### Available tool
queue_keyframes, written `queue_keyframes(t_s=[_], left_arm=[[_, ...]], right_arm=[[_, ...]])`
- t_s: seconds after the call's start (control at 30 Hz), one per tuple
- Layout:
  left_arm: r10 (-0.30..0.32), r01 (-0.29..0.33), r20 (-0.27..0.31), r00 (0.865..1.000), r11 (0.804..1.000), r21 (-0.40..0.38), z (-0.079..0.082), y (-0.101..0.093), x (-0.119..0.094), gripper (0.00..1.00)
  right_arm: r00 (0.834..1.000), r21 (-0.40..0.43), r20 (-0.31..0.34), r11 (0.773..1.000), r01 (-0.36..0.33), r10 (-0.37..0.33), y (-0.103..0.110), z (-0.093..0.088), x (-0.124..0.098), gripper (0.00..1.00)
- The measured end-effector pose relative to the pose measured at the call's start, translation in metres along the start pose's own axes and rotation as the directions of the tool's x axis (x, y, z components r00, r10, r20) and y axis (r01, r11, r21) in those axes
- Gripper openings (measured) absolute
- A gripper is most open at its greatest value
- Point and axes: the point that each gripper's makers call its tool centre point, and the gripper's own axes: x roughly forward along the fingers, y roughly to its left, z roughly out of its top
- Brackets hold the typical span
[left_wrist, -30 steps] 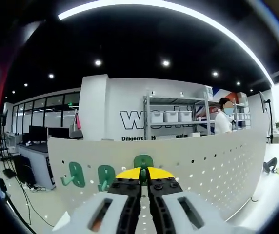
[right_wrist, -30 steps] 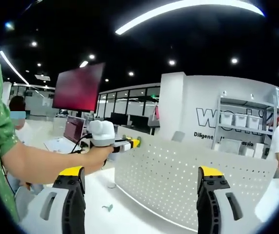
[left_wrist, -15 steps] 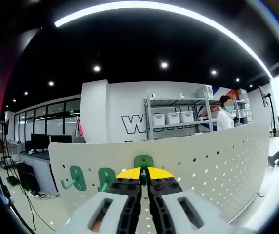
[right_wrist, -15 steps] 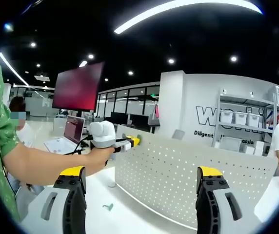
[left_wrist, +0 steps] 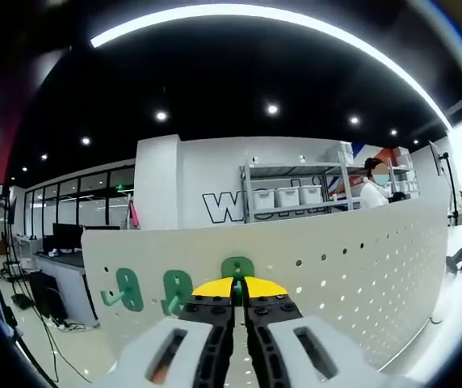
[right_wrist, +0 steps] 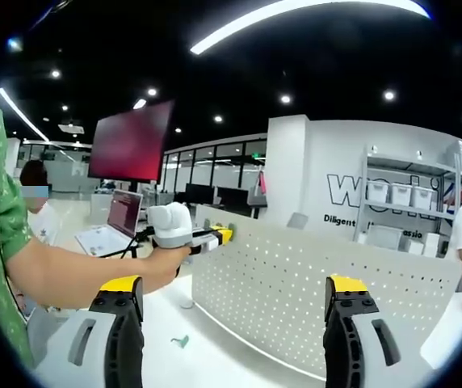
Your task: Insert the hook assembly into the mounting plate slot until the hook locks in place.
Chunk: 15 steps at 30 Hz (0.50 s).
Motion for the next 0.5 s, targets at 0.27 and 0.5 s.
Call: queue_keyframes(t_s=[0.27, 0.5], left_arm=[[-0.003, 0.003, -0.01, 1.0, 1.0, 0.005, -0.0047, -0.0007, 0.0006, 0.03], [-0.001, 0.001, -0.01, 1.0, 1.0, 0.002, -0.0077, -0.0014, 0.0013, 0.03]], right_arm=[[1.0, 0.002, -0.007, 1.0, -0.007, 0.007, 0.0015, -0.0015, 0.0012, 0.95], [1.0, 0.001, -0.015, 1.0, 0.0, 0.0, -0.0009, -0.004, -0.0001, 0.95]])
